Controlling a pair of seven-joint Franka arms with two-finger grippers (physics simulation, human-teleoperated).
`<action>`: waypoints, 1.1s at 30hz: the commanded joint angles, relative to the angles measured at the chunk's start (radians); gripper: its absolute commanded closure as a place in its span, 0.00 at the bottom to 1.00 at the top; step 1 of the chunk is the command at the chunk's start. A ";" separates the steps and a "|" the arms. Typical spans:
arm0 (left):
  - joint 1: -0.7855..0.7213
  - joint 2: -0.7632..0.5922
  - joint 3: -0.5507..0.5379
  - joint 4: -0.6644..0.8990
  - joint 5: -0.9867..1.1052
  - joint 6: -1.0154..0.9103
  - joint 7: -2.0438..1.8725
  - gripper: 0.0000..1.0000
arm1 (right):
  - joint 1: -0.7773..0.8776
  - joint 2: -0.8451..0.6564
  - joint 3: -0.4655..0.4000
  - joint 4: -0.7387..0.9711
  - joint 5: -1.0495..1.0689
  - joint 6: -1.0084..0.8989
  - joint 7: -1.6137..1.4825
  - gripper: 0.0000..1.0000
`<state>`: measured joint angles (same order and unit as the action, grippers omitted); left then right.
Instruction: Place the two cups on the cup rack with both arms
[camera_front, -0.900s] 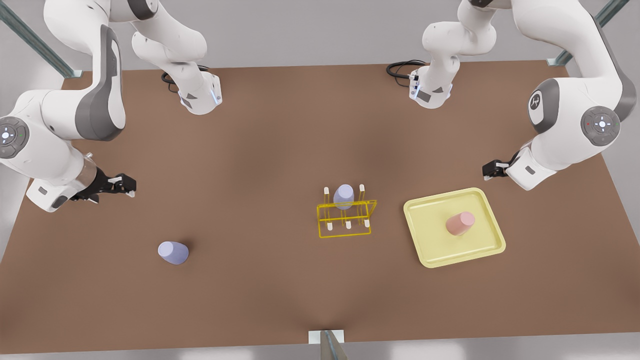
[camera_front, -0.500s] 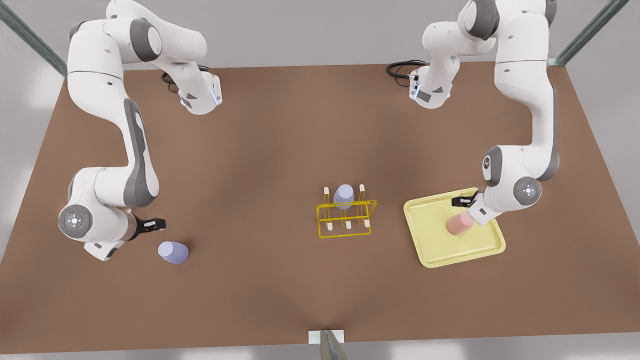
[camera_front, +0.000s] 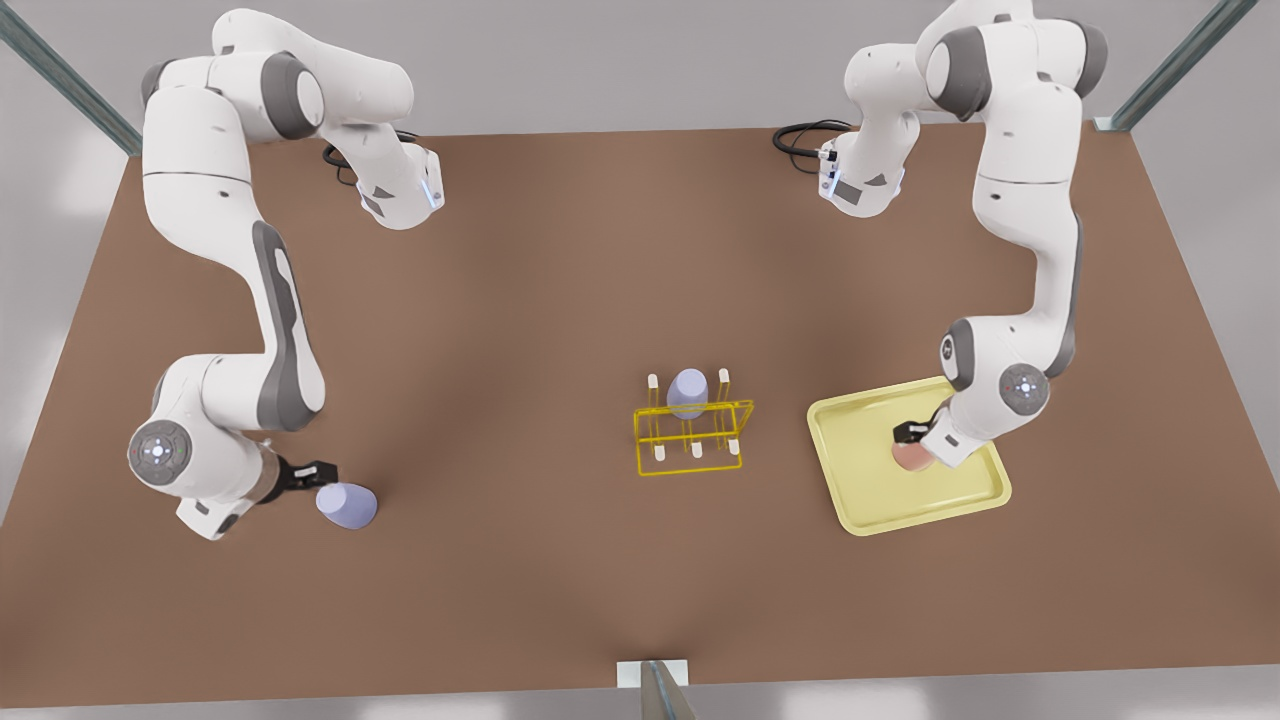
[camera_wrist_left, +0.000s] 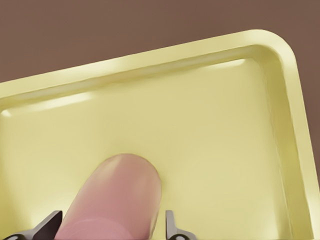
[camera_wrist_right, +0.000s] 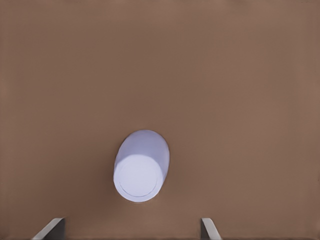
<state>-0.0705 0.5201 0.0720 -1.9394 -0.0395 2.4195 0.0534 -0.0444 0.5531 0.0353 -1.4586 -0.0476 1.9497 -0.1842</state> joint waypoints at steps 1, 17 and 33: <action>0.000 0.005 0.000 0.000 0.001 0.061 -0.006 0.00 | 0.000 -0.024 0.000 0.003 0.002 -0.058 -0.017 0.00; 0.000 0.018 0.000 0.002 0.003 0.061 -0.006 0.12 | -0.008 0.189 0.000 0.080 0.018 0.031 -0.001 0.00; -0.008 0.024 0.000 0.004 0.006 0.061 -0.032 0.12 | -0.005 0.272 0.003 0.067 0.023 0.083 -0.001 0.00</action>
<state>-0.0794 0.5387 0.0720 -1.9362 -0.0351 2.4600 0.0400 -0.0502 0.8262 0.0377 -1.3918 -0.0272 2.0227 -0.1841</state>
